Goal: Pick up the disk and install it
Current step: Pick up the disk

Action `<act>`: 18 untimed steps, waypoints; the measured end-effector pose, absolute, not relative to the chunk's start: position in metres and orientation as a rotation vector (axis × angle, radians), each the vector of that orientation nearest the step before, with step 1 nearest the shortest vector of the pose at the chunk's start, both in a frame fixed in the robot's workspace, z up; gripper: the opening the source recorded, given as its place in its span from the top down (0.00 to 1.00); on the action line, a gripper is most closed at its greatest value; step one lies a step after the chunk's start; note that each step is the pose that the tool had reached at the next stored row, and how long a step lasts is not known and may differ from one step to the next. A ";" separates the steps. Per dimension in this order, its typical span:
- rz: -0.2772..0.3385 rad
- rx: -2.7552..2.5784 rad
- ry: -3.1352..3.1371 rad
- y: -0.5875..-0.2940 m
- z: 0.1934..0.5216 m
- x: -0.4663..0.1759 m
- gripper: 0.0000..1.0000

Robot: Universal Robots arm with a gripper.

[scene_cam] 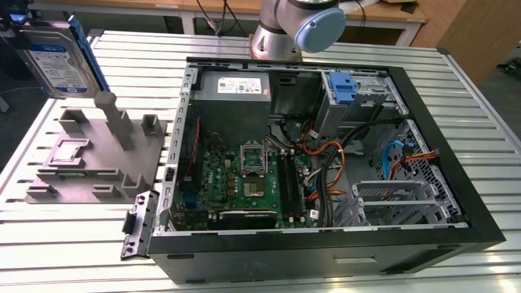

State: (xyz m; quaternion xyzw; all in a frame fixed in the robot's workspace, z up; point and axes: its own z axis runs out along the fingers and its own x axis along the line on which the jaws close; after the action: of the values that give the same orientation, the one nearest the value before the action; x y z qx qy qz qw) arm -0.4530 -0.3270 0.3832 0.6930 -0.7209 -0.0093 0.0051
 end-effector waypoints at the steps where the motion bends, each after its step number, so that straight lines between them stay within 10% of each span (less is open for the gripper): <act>1: -0.029 2.170 -2.258 -0.327 0.383 -0.453 0.64; 18: -0.029 2.170 -2.258 -0.327 0.388 -0.453 0.64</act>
State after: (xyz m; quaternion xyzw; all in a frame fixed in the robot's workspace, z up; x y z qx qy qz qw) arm -0.4530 -0.3269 0.3882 0.6929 -0.7209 -0.0093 0.0051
